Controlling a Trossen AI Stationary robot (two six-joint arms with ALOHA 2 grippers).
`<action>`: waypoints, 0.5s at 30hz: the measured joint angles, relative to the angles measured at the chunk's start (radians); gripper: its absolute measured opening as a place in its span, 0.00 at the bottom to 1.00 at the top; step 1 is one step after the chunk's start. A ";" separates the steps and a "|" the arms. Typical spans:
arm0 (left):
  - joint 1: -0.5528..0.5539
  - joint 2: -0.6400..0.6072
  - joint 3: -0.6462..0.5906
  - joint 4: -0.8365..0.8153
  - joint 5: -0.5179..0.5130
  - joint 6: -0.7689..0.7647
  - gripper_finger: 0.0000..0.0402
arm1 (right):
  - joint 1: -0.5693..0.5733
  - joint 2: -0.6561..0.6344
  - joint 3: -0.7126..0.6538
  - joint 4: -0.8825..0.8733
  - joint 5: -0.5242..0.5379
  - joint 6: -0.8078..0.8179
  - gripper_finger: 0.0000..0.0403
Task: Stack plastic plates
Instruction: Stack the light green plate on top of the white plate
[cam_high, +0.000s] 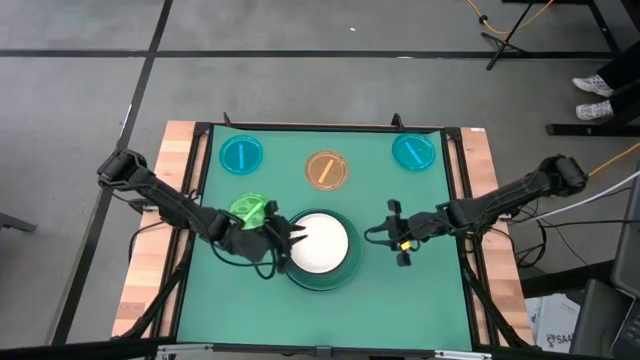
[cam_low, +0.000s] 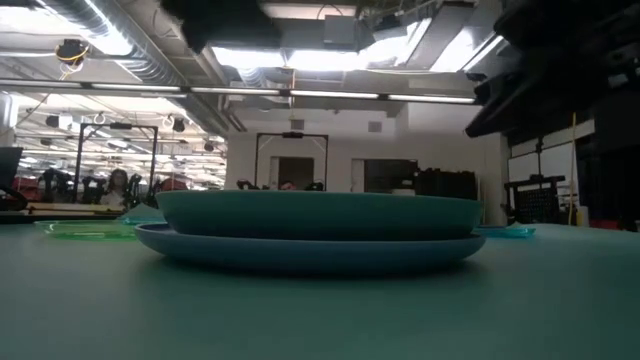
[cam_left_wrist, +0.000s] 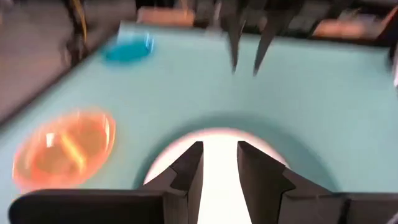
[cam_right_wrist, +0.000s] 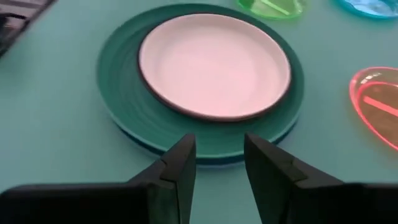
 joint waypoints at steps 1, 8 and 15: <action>0.001 0.000 0.000 -0.048 0.010 -0.050 0.23 | 0.000 0.001 -0.004 0.002 0.009 0.001 0.31; 0.011 0.000 0.000 -0.375 0.124 -0.345 0.23 | 0.000 0.001 -0.005 0.028 0.016 0.016 0.31; -0.012 0.000 0.000 -0.582 0.214 -0.463 0.23 | -0.001 0.001 -0.005 0.031 0.029 0.016 0.31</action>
